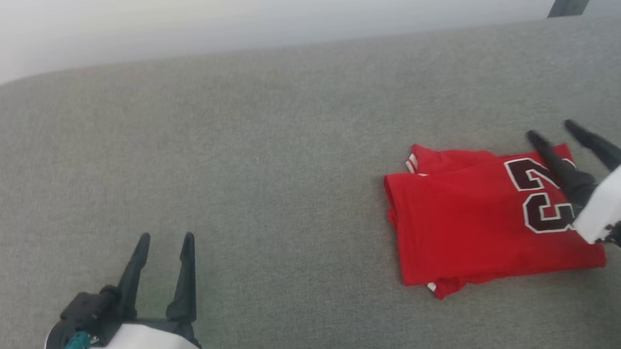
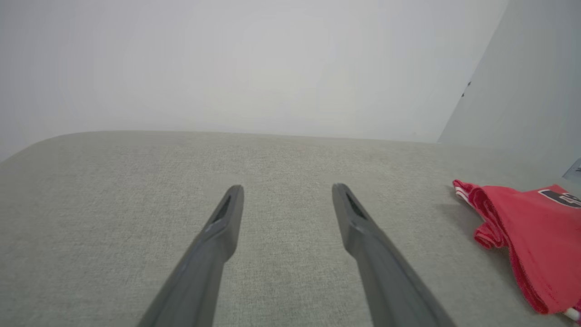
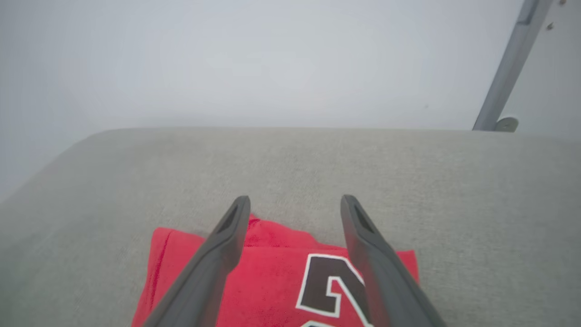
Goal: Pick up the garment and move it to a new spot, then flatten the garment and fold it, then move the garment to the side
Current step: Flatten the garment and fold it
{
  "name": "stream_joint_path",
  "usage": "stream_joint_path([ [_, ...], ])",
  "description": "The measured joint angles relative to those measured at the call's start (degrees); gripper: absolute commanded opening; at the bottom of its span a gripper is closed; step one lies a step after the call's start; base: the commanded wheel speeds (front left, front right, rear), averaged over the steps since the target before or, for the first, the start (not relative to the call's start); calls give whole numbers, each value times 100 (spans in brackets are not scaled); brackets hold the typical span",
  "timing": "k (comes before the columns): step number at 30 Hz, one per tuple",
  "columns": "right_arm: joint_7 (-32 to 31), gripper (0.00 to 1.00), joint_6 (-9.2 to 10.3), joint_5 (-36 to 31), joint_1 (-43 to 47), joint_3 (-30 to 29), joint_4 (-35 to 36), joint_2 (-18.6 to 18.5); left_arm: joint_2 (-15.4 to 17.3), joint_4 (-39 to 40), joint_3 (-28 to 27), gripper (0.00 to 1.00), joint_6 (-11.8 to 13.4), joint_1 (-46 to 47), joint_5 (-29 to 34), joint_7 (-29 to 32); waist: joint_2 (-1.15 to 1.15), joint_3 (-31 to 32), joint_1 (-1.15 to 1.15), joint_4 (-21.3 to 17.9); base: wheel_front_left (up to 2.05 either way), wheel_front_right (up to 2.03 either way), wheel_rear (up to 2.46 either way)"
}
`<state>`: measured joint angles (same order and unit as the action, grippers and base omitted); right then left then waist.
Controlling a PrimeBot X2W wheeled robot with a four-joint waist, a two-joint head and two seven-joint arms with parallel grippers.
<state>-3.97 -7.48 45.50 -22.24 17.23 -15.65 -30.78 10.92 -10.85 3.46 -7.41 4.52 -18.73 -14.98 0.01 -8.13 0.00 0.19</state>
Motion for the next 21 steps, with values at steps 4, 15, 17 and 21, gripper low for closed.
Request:
stream_joint_path([
  [4, 962, 100, 0, -269, 148, 0, -438, -79, 3, -127, -24, 100, 0, -122, -94, 0, 0, 202, 0, -97, 0, 0, 0],
  [15, 1867, 100, 0, -769, 906, -204, -466, -68, 8, 81, -314, 100, 0, -686, -103, 0, 0, 655, 0, -186, 0, 0, 0],
  [17, 1873, 100, 0, -892, 1090, -335, -327, -42, 22, 163, -365, 100, 0, -814, -92, 0, 0, 679, 0, -174, 0, 0, 0],
  [21, 1889, 100, -1, -1123, 1489, -731, 19, 29, -9, 425, -478, 100, 0, -1106, -19, 0, 0, 655, 0, -140, 0, 0, 0],
])
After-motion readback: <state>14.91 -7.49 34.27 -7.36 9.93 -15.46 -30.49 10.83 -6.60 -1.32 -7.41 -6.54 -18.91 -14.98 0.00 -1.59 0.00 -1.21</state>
